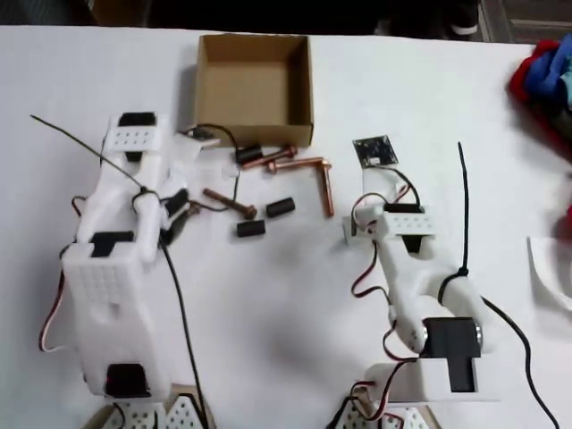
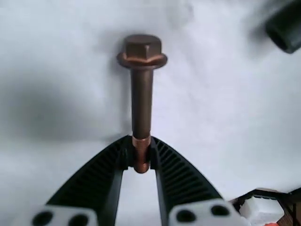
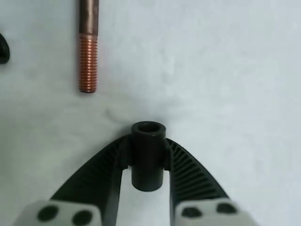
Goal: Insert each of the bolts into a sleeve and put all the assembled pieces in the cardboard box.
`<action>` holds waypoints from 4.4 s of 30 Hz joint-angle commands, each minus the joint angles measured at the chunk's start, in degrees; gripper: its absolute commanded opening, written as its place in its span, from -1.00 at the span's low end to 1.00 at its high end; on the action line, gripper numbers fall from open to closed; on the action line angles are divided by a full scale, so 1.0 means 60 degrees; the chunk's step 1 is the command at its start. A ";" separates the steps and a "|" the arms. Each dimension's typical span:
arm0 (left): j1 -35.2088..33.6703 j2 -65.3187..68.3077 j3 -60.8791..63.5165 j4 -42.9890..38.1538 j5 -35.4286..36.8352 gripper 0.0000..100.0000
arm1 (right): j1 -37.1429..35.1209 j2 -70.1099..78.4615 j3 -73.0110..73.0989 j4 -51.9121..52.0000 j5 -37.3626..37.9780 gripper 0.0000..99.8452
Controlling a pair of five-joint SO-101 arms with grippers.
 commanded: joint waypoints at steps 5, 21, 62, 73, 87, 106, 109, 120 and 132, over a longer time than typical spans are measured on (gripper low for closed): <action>-0.0088 -0.0821 0.0828 -0.1377 0.0000 -0.94 | -0.0110 -0.0212 -0.0088 -0.0125 -0.0073 -0.96; -0.0015 -0.0791 -0.0799 -0.2403 0.1392 -0.51 | -0.0110 -0.0212 -0.0088 -0.0125 -0.0073 -0.96; 0.1553 0.4293 -0.7656 0.1011 0.2476 -0.95 | -0.0110 -0.0212 -0.0088 -0.0139 -0.0073 -0.96; 0.1363 0.4410 -0.6396 0.0996 0.2447 -0.64 | -0.0110 -0.0212 -0.0088 -0.0139 -0.0059 -0.96; 0.1451 0.4440 -0.6410 0.0996 0.2872 -0.95 | -0.0110 -0.0212 -0.0088 -0.0139 -0.0059 -0.96; 0.1465 -0.2359 -0.3172 -0.0220 0.3282 -0.95 | -0.0125 -0.0212 -0.0059 -0.0315 0.0132 -0.96; 0.1802 -0.4674 -0.0242 -0.2007 0.3297 -0.95 | -0.0125 -0.0212 -0.0044 -0.0344 0.0161 -0.96; 0.2520 -1.2088 0.8066 -0.8015 0.3355 -0.95 | -0.0125 -0.0535 0.0234 -0.0418 0.0103 -0.96; 0.2769 -1.2103 0.6542 -0.8059 0.4879 -0.95 | -0.2762 -0.1941 0.0659 -0.4579 -0.1714 -0.96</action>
